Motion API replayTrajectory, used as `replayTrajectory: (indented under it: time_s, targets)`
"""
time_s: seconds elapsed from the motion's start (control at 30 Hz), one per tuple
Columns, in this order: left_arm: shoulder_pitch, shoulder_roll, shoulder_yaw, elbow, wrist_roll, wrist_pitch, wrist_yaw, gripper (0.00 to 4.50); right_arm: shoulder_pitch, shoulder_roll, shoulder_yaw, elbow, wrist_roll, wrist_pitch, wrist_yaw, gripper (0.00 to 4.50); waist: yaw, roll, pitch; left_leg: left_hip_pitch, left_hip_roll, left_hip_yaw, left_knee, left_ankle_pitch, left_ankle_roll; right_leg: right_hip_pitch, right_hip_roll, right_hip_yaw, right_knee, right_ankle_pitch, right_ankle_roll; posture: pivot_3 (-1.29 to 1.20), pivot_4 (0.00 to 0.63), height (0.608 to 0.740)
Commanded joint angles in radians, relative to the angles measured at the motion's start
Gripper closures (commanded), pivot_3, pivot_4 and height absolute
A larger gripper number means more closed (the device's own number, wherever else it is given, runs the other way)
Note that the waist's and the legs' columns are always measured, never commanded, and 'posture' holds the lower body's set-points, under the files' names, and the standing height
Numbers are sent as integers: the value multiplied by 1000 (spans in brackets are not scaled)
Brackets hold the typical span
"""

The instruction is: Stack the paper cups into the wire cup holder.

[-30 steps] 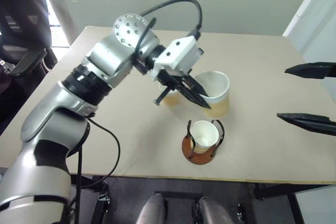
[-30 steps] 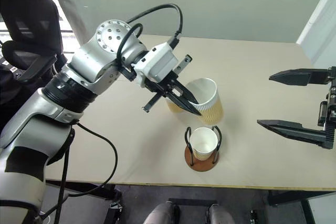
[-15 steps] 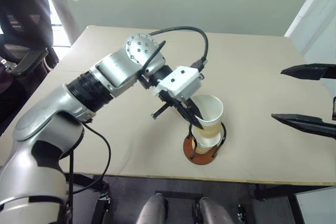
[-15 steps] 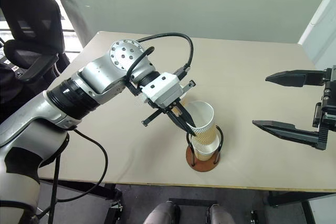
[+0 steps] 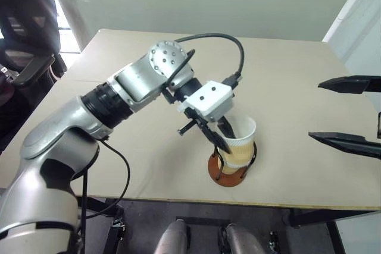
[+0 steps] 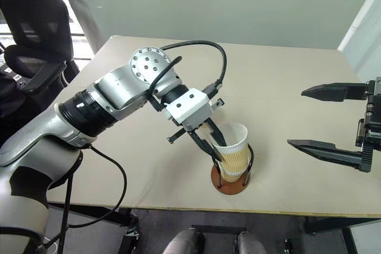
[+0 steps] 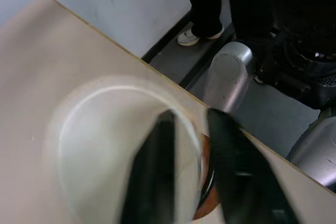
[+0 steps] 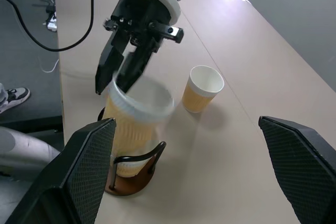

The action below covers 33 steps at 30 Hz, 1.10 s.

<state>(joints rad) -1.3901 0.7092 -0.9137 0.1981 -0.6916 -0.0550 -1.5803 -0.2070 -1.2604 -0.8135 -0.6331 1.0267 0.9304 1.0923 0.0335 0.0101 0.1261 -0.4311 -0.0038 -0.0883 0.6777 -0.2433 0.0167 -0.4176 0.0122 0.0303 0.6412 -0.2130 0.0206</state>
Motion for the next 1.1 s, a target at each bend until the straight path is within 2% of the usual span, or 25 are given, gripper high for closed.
replayTrajectory:
  time_s: [0.03,0.2,0.23,0.57,0.67,0.77,0.9,1.0,1.1]
  targets:
    - [-4,-14,49,11,22,-11,-34,2005,1,-8,-43,1,-8,-18,3,0,0,0,0,0,0,0,0,0,0,0,0,0,0,0,0,0,150,740]
    - [5,-38,80,26,40,-13,-34,217,4,-9,-39,3,-11,-26,3,0,0,0,0,-1,0,0,3,-1,1,0,0,0,0,1,1,0,150,740]
    - [7,-44,90,31,46,-14,-34,51,5,-9,-37,5,-14,-29,5,0,0,0,0,-2,0,0,4,-1,1,0,0,0,0,1,1,0,150,740]
    - [25,-37,131,32,59,13,-34,51,-18,-22,36,43,-38,-85,12,0,0,1,0,-3,0,0,5,-2,2,0,0,0,0,1,2,0,150,740]
    - [23,-54,207,81,74,32,-34,51,-31,-28,60,57,-42,-104,17,0,0,1,0,-3,0,0,5,-2,2,0,0,0,0,1,2,0,150,740]
    - [8,-44,296,253,164,34,-27,51,-42,-34,81,71,-52,-120,24,0,0,2,-1,-3,0,0,5,-2,2,0,0,0,0,2,2,0,150,740]
    - [-11,-30,334,595,430,-95,93,51,-50,-37,111,89,-78,-148,35,0,-1,4,-1,-1,0,0,4,-2,2,0,0,1,1,2,2,0,150,740]
    - [6,-44,371,764,510,-156,86,51,-61,-31,138,97,-79,-165,34,0,-2,5,0,-1,0,0,4,-2,2,-1,0,1,1,2,1,0,150,740]
    - [7,-101,415,892,578,-212,159,51,-77,-32,162,104,-80,-177,32,0,7,5,0,-4,0,-1,5,-2,2,-2,0,0,0,2,1,0,150,740]
